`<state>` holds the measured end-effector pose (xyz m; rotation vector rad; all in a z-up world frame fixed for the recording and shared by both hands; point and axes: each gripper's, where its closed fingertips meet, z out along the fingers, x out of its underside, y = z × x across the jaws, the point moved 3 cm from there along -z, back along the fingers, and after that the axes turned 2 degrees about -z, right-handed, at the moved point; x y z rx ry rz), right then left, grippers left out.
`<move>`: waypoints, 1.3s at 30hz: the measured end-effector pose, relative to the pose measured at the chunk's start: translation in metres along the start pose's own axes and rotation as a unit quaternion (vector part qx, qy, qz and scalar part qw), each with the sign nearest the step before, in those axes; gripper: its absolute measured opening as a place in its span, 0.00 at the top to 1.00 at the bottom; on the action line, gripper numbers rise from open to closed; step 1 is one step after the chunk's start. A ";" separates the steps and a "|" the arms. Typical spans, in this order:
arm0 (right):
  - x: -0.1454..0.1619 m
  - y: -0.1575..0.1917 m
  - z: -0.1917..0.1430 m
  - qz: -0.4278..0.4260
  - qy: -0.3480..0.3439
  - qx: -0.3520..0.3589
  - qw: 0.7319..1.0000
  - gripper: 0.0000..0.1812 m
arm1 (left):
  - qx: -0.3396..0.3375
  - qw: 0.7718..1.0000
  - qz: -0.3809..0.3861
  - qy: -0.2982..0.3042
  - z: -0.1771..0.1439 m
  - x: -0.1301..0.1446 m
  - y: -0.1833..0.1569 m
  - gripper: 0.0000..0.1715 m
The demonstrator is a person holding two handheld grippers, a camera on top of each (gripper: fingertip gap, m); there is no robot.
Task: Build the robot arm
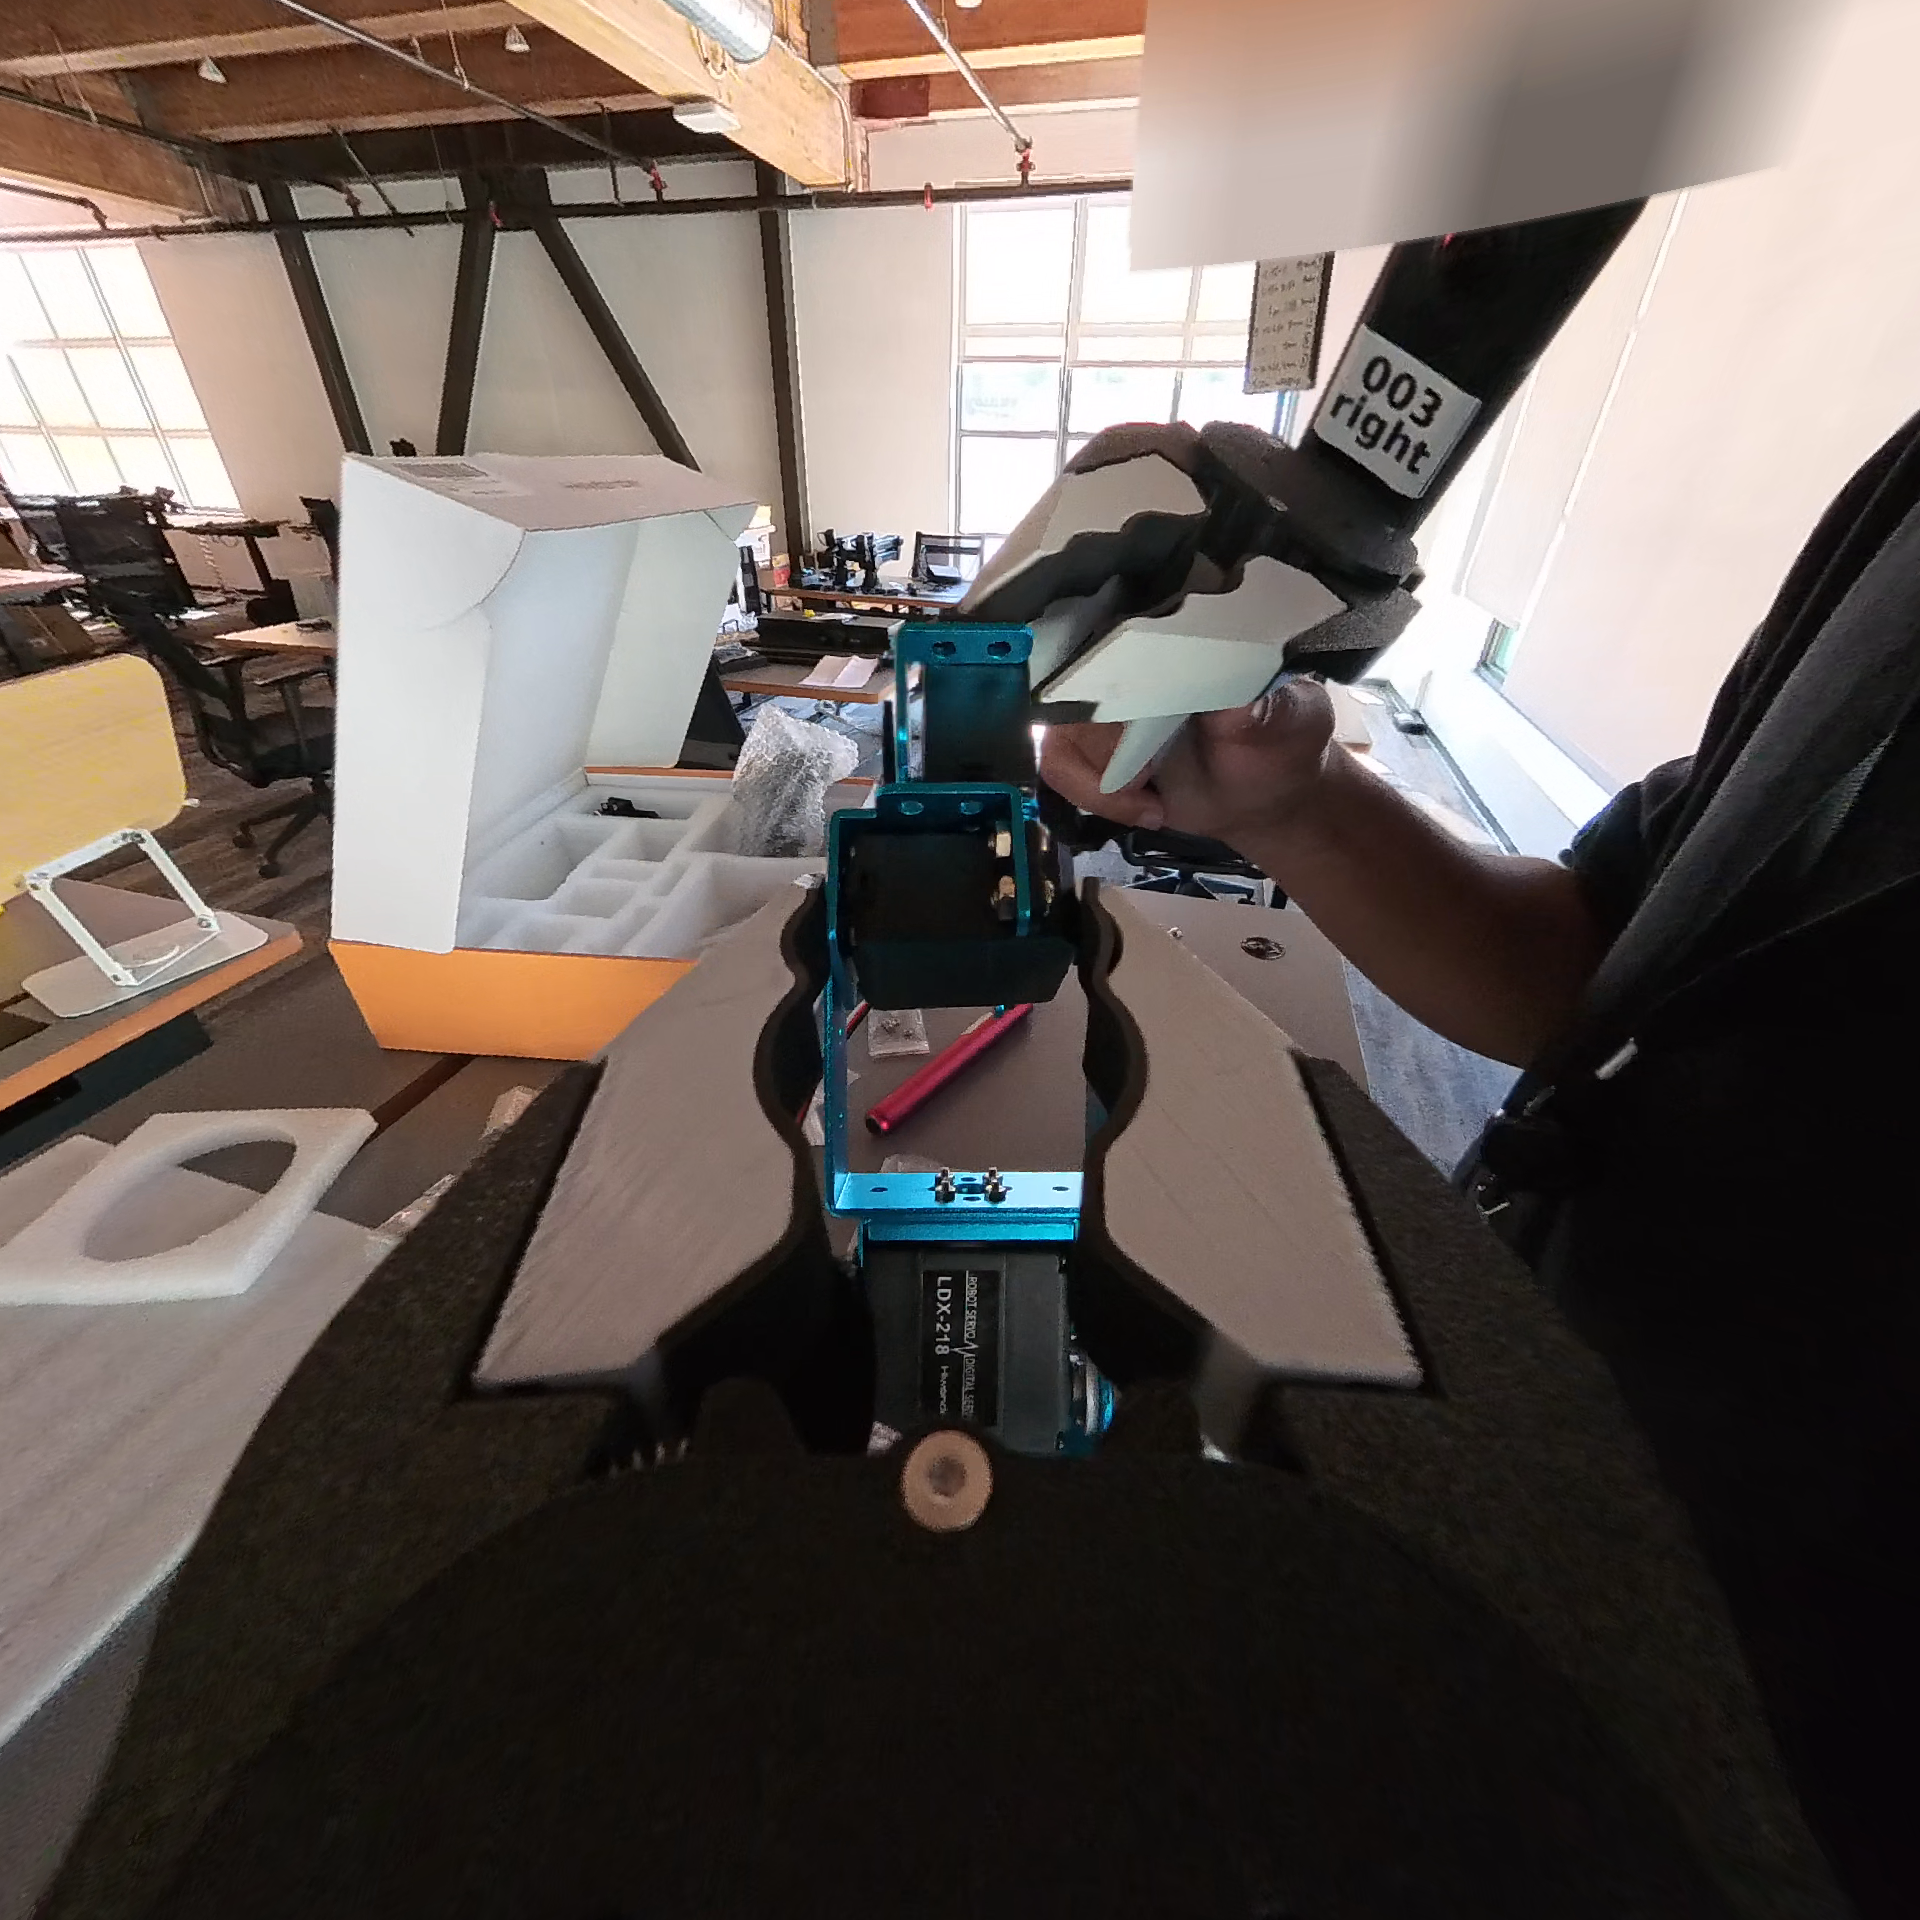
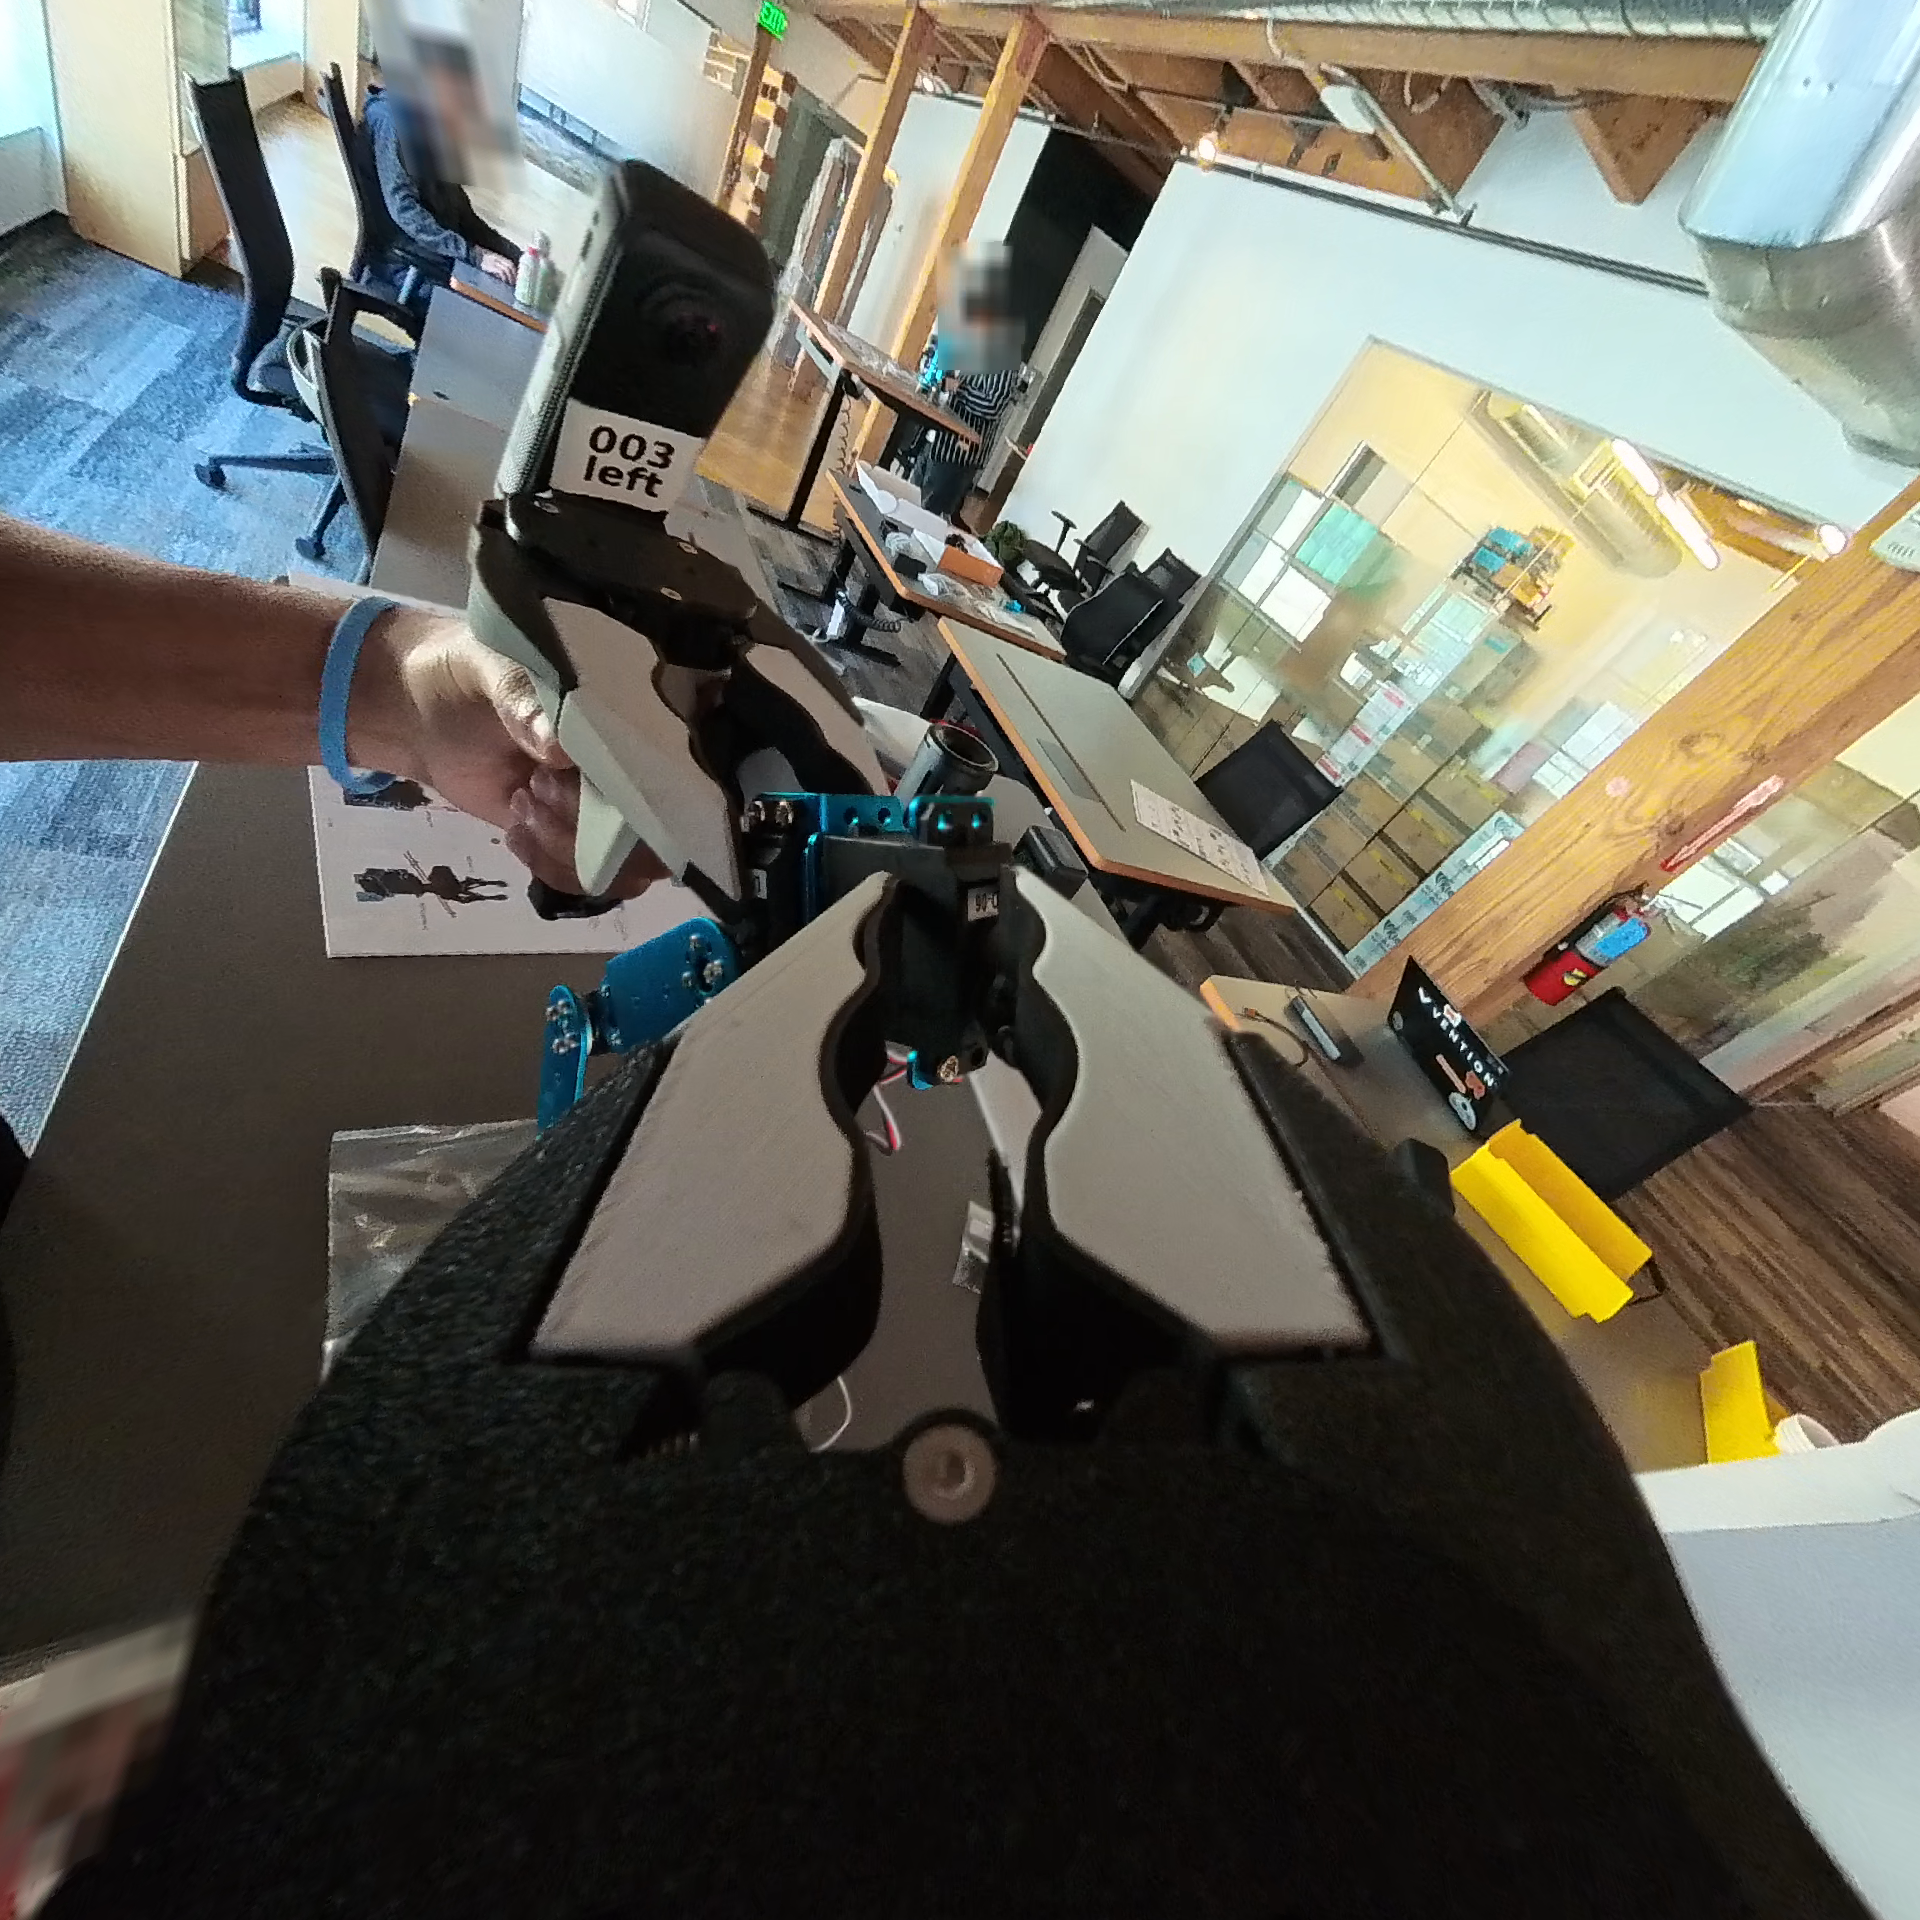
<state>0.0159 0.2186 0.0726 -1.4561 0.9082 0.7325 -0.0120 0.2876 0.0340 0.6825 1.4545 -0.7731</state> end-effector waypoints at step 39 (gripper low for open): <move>0.273 0.138 -0.068 0.189 0.284 -0.312 0.887 0.97 | -0.272 0.962 -0.020 -0.005 -0.078 0.034 -0.090 0.71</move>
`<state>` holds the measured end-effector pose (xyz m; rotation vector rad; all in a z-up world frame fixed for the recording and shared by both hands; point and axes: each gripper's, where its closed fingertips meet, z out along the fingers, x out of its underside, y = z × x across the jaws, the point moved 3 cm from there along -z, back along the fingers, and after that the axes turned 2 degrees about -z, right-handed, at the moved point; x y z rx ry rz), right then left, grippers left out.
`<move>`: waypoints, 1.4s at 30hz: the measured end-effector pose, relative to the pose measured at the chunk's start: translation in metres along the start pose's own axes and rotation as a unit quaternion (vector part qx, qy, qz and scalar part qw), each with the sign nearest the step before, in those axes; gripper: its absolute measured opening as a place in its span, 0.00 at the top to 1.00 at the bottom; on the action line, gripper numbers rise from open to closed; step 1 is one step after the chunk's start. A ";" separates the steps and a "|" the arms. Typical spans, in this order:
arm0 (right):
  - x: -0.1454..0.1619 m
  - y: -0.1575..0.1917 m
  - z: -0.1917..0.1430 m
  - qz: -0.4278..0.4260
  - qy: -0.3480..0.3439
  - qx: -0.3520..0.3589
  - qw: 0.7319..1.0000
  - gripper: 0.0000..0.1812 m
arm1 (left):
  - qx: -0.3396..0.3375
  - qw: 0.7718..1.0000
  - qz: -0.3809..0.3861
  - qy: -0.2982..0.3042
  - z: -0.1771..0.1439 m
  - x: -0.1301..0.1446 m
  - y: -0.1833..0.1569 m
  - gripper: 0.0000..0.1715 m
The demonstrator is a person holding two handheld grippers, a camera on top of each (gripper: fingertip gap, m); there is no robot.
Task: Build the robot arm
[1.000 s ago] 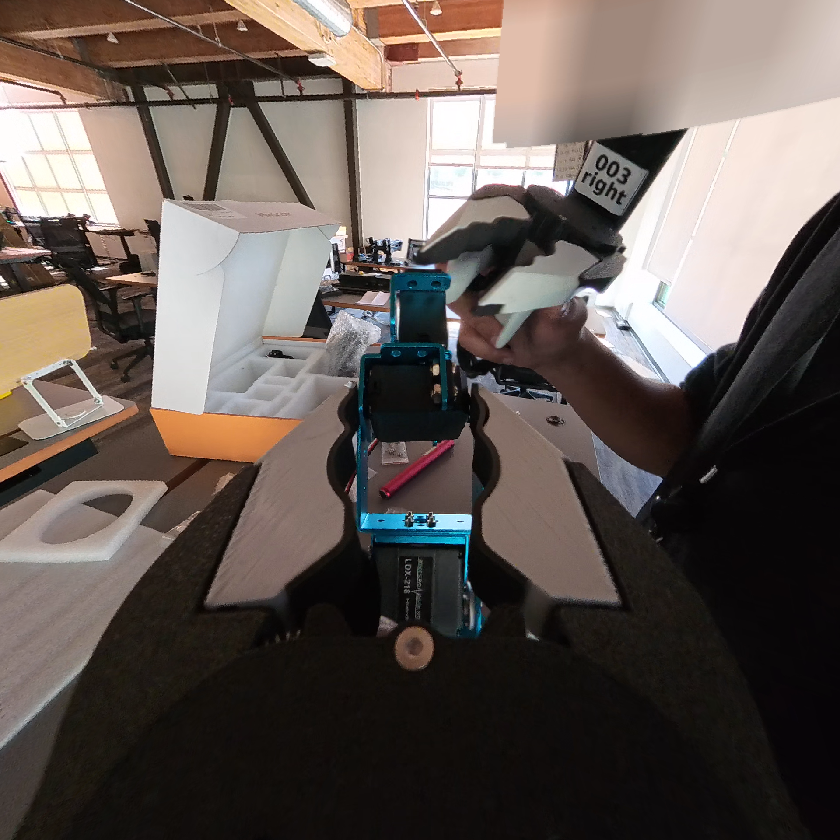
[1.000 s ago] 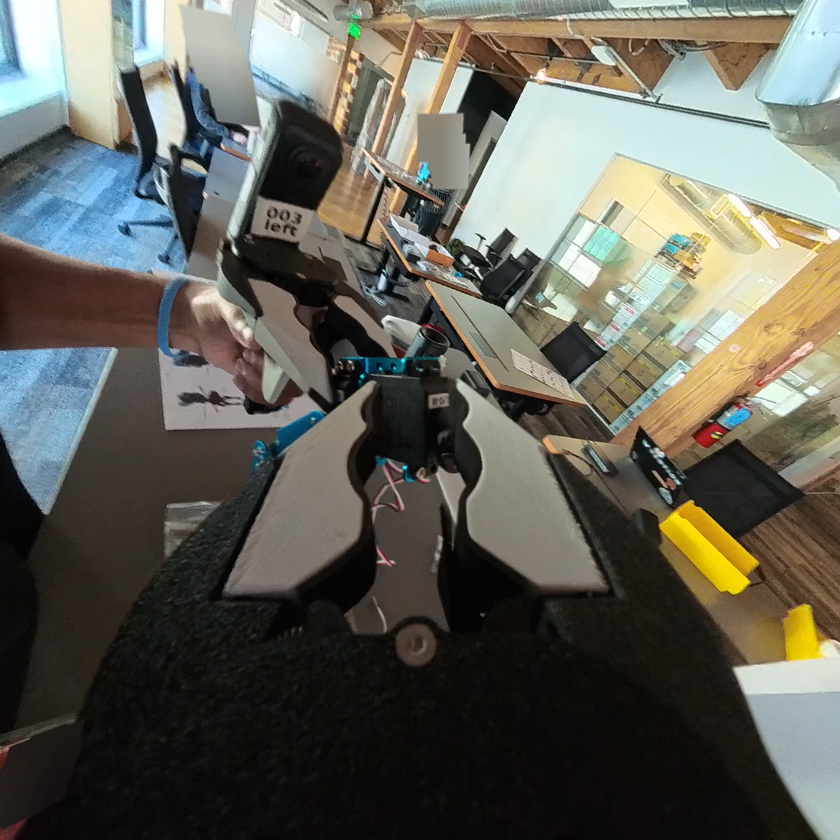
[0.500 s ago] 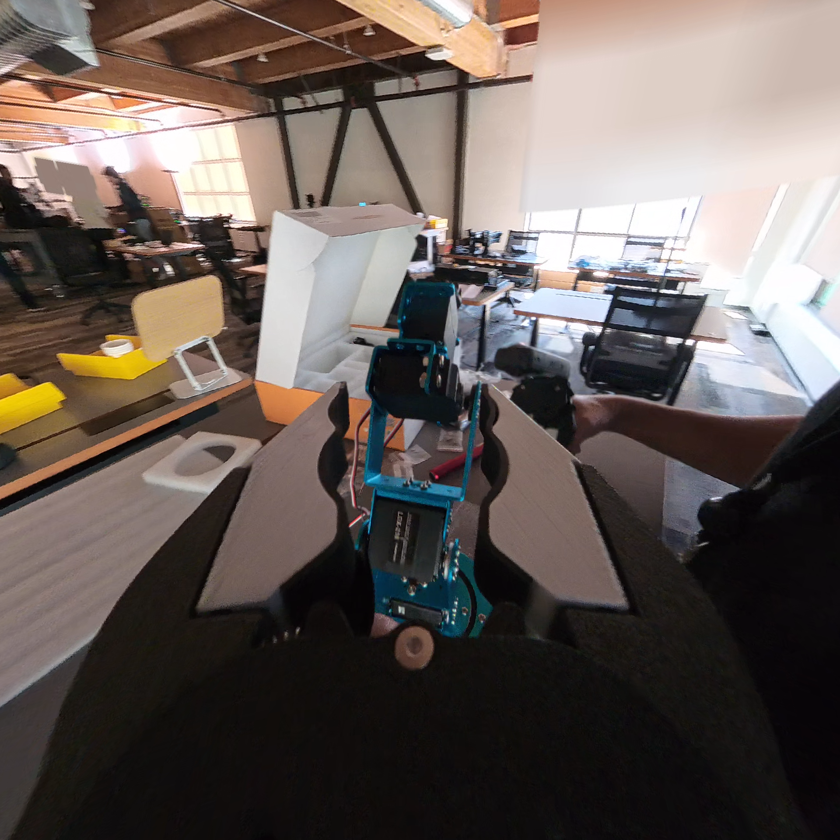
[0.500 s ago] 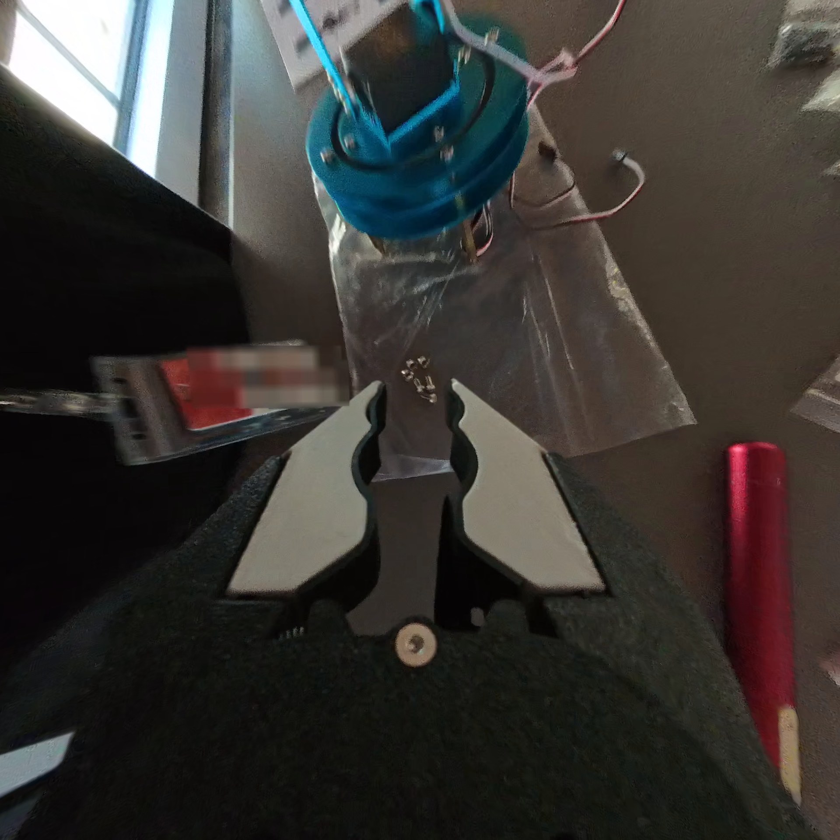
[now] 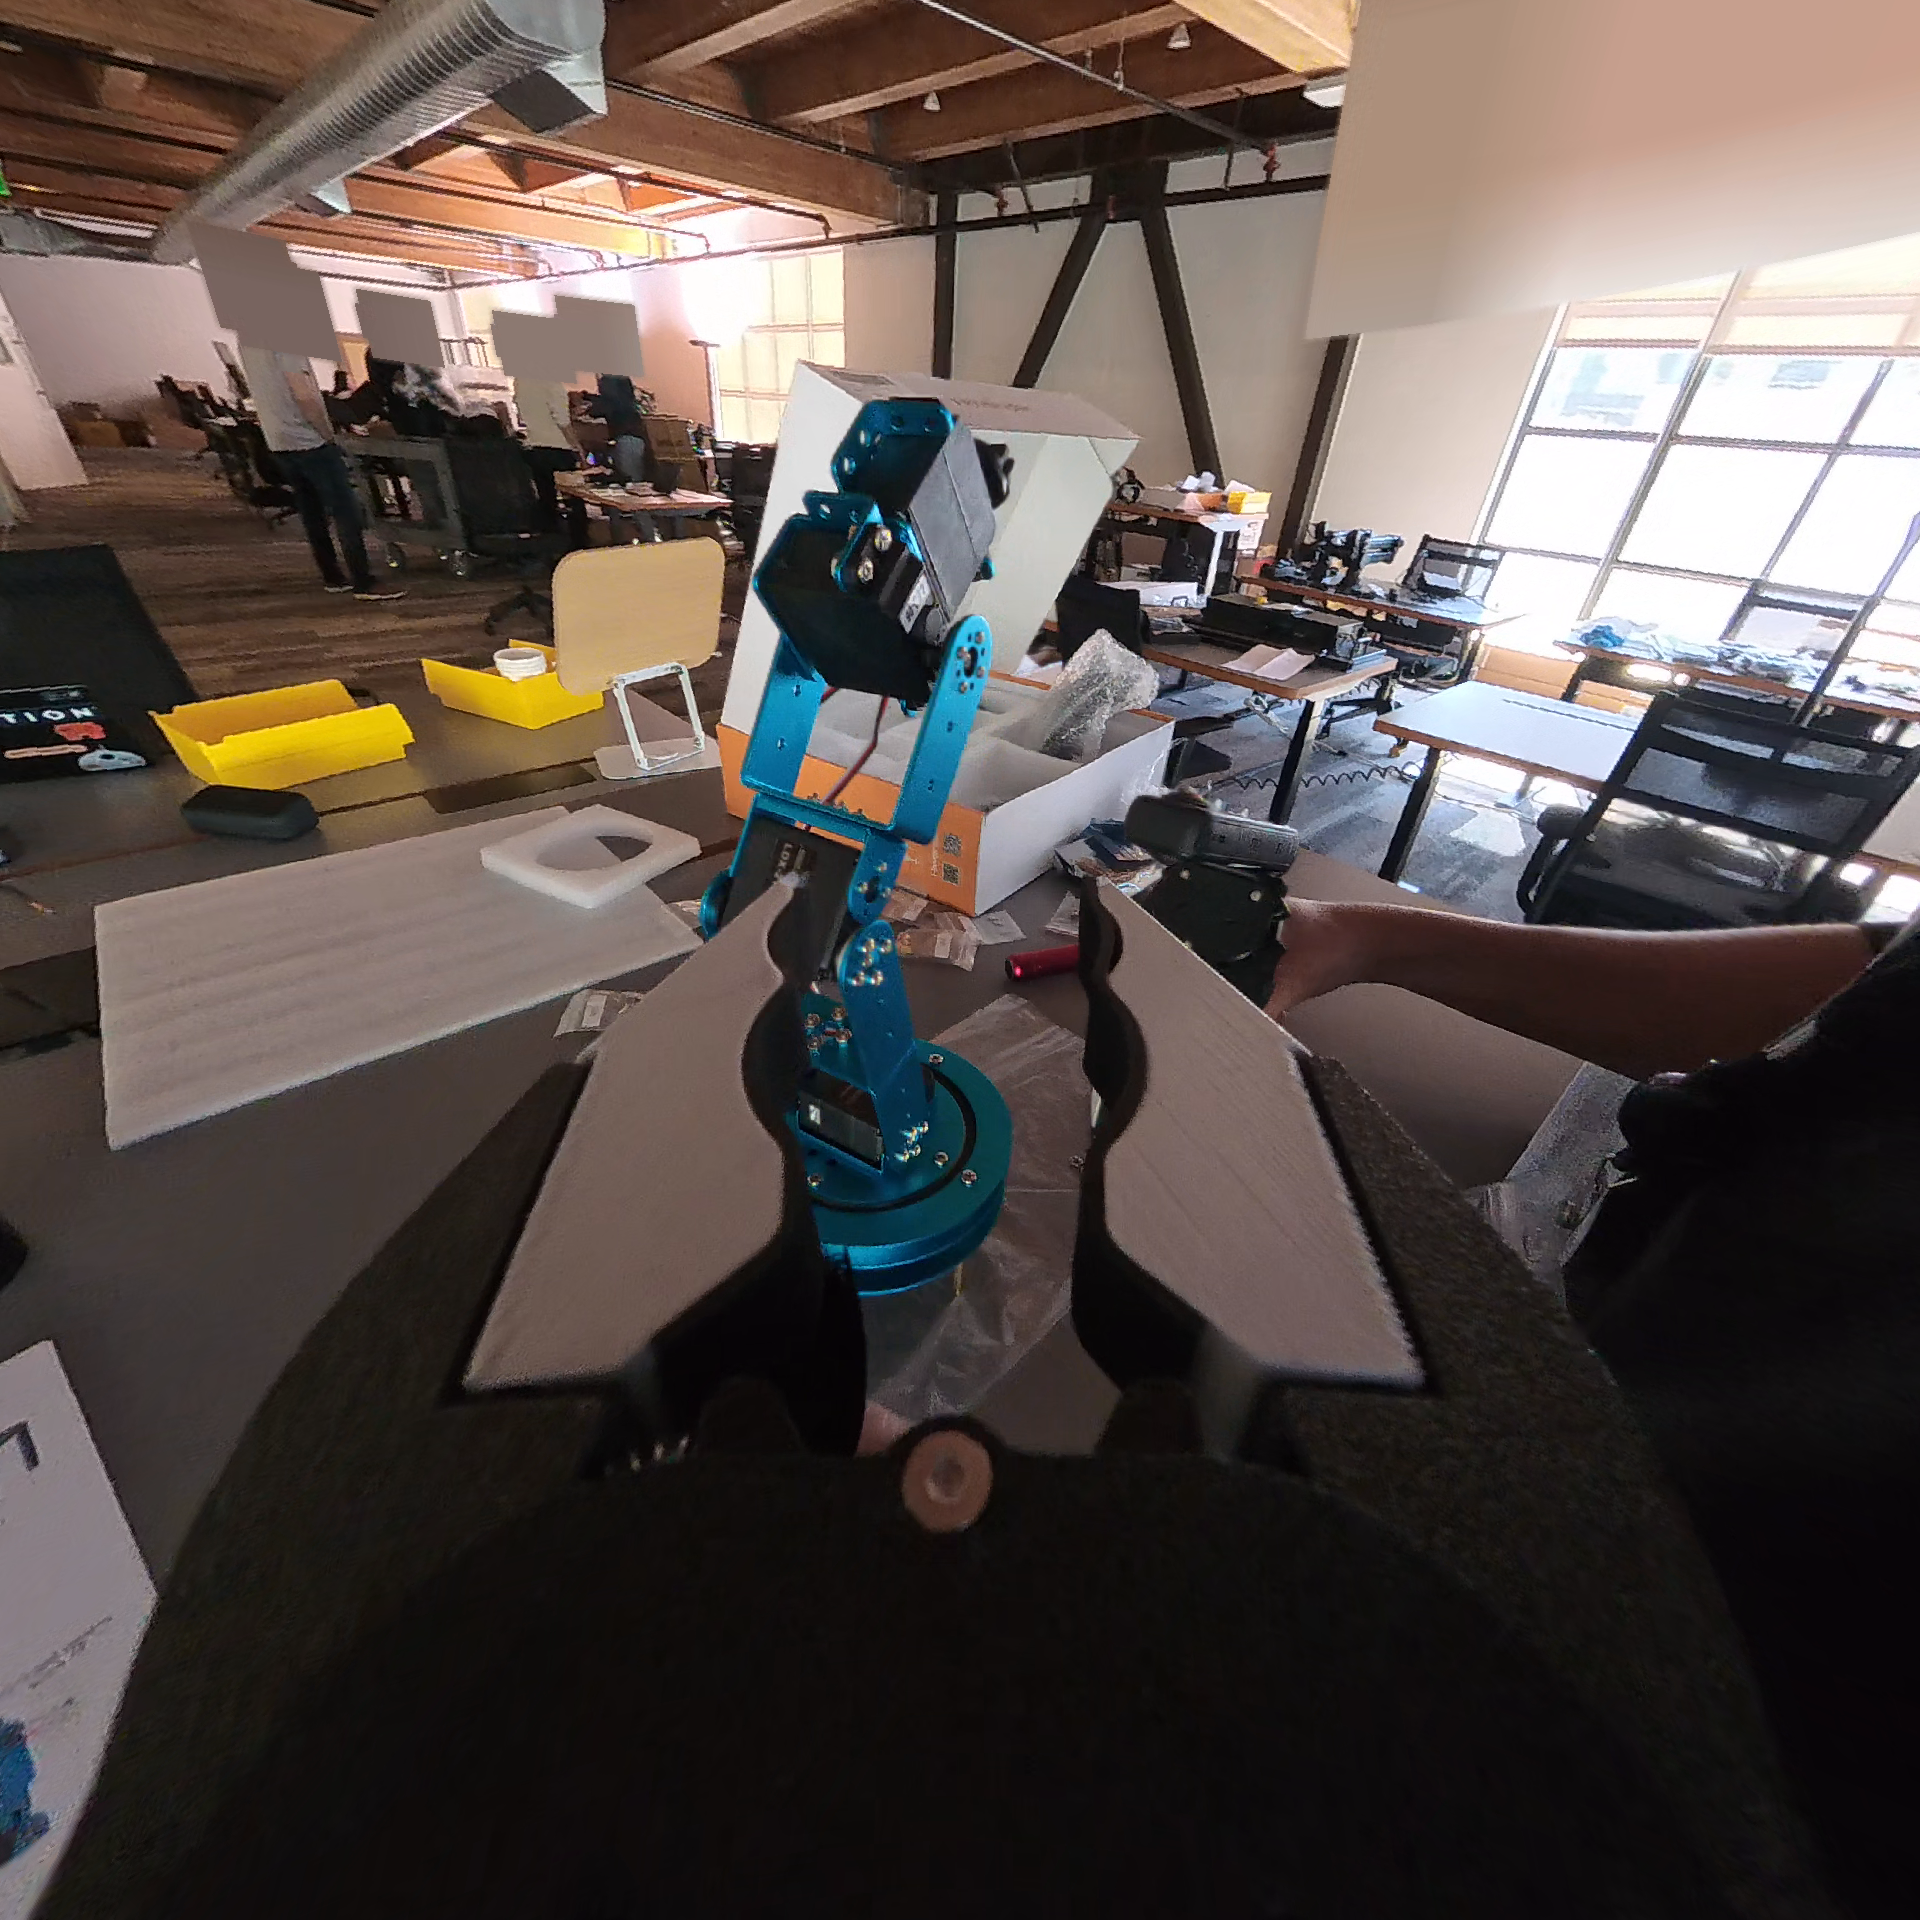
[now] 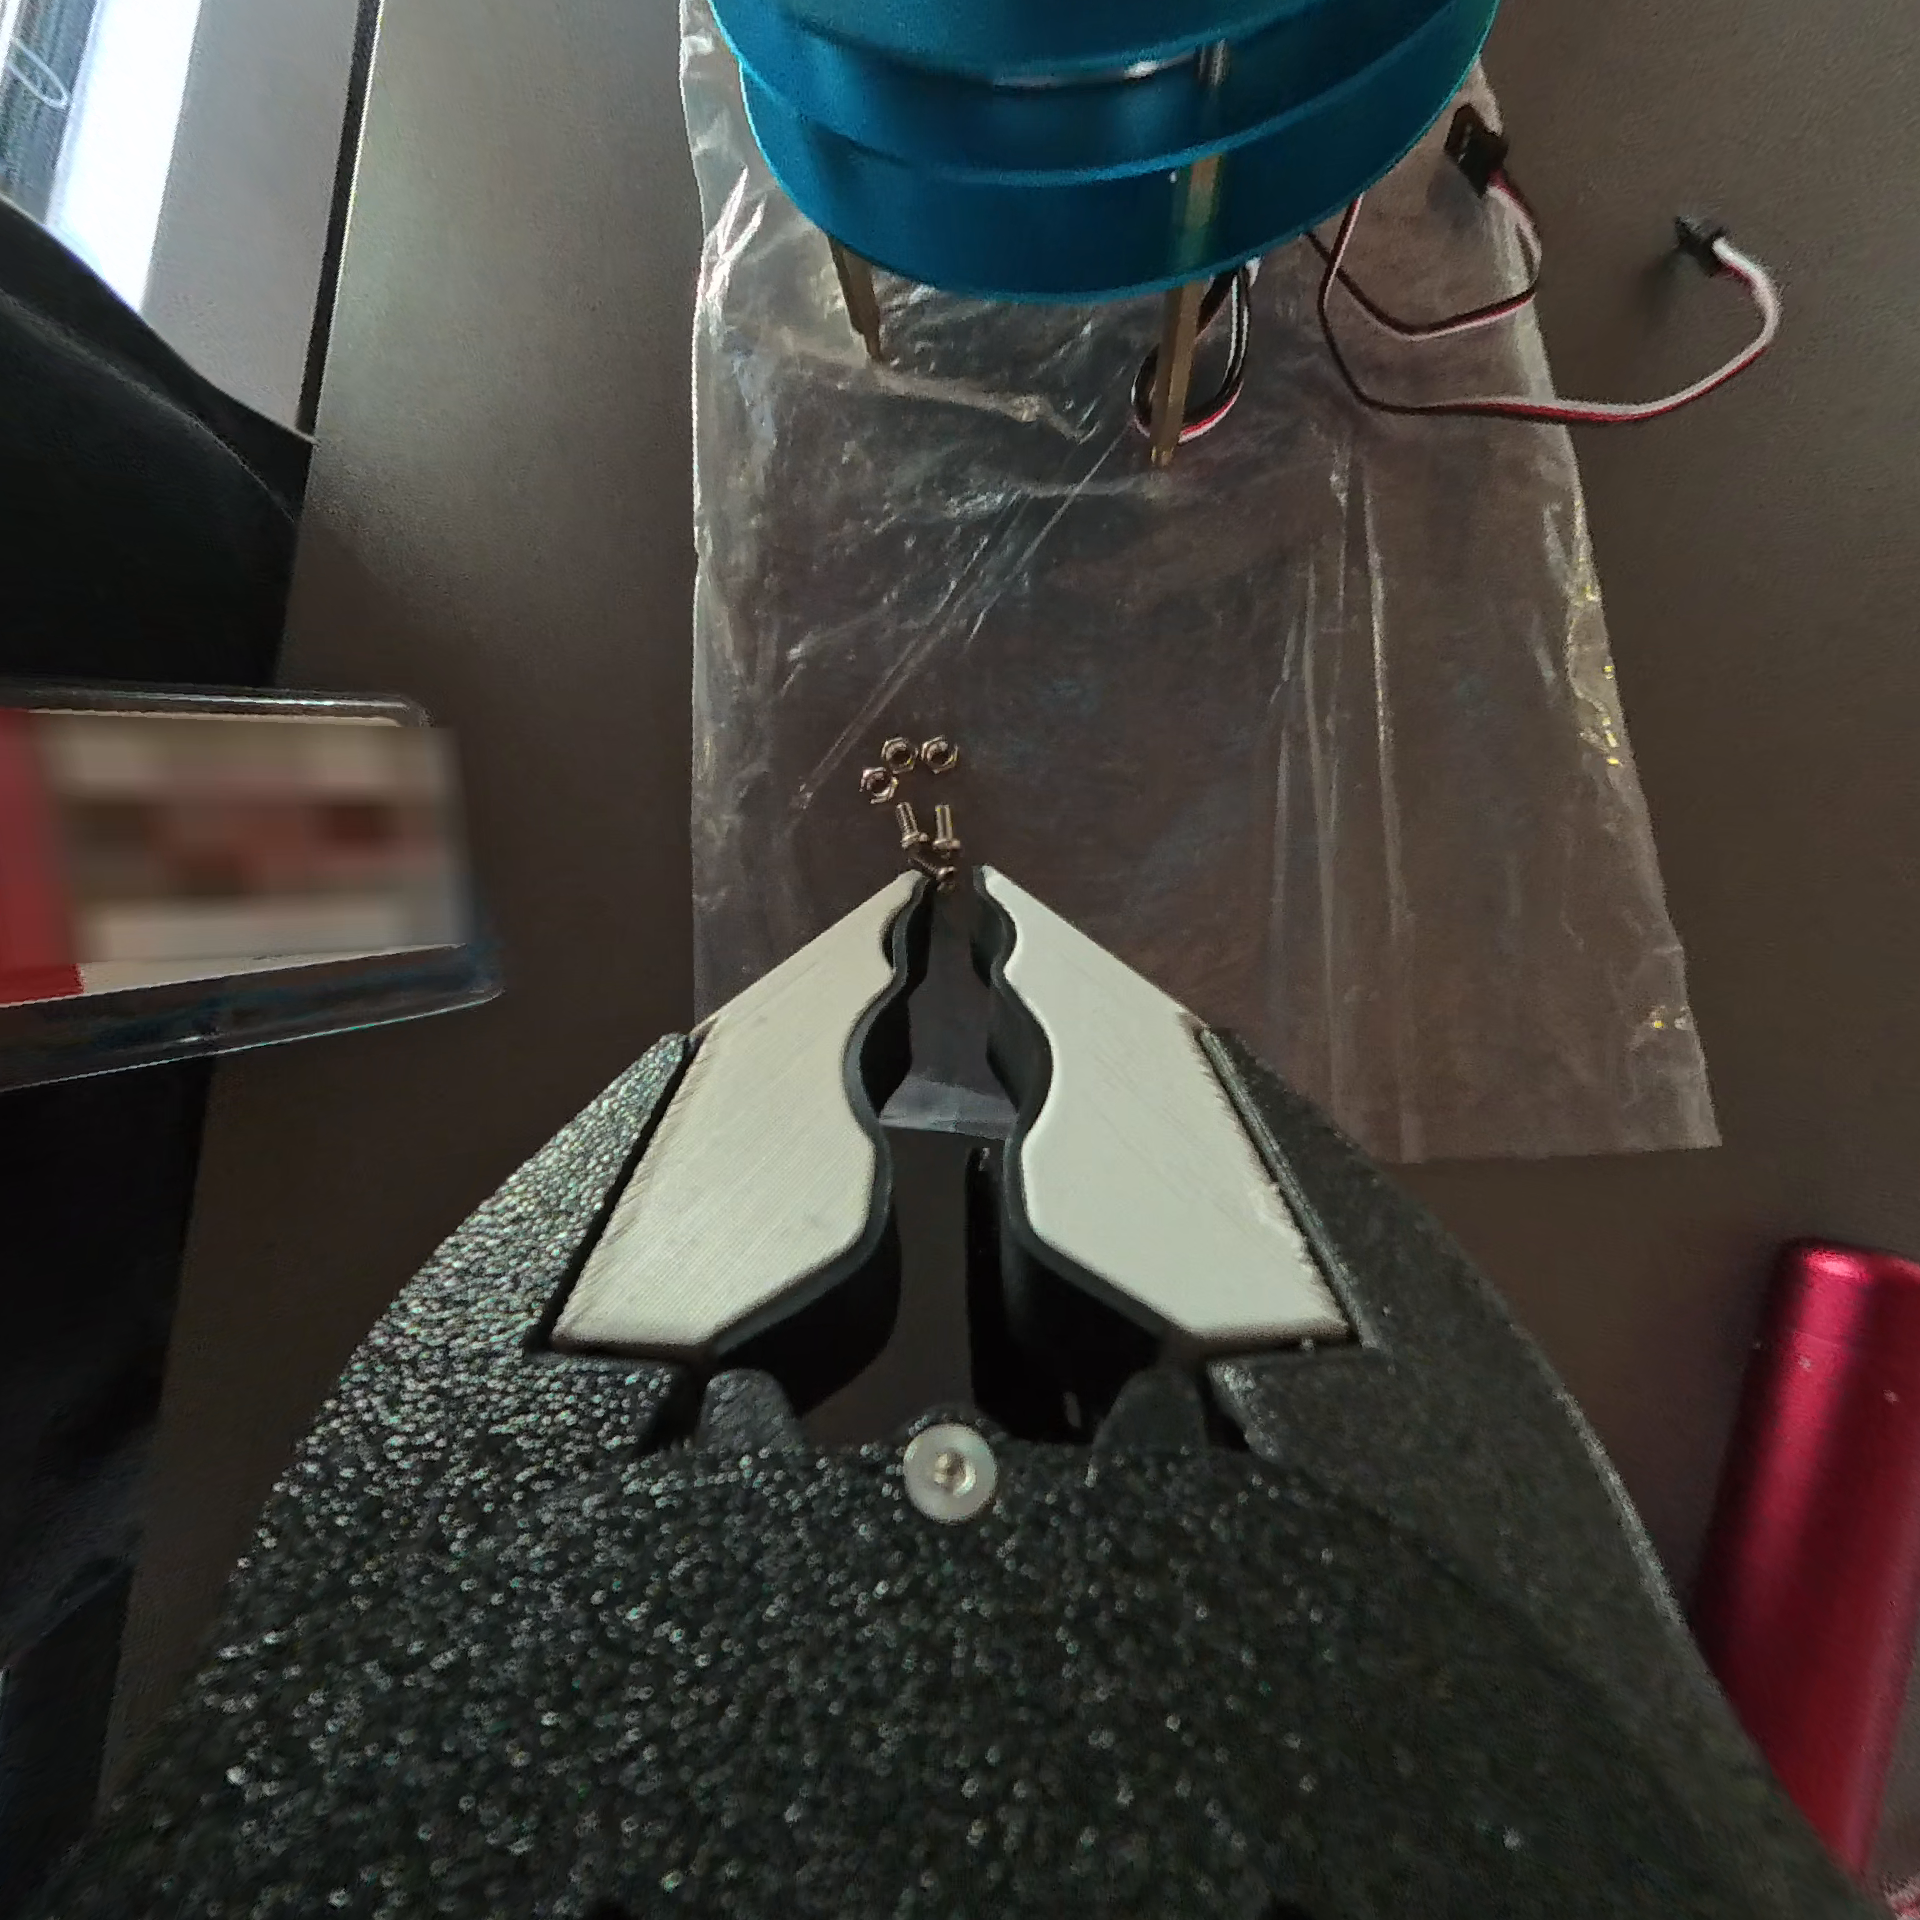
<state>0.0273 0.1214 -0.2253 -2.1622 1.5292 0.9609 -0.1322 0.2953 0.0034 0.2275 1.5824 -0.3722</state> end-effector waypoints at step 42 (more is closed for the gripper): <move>-0.166 0.014 -0.171 0.011 -0.264 0.359 0.895 1.00 | 0.111 0.992 0.060 0.009 0.072 -0.039 0.021 0.66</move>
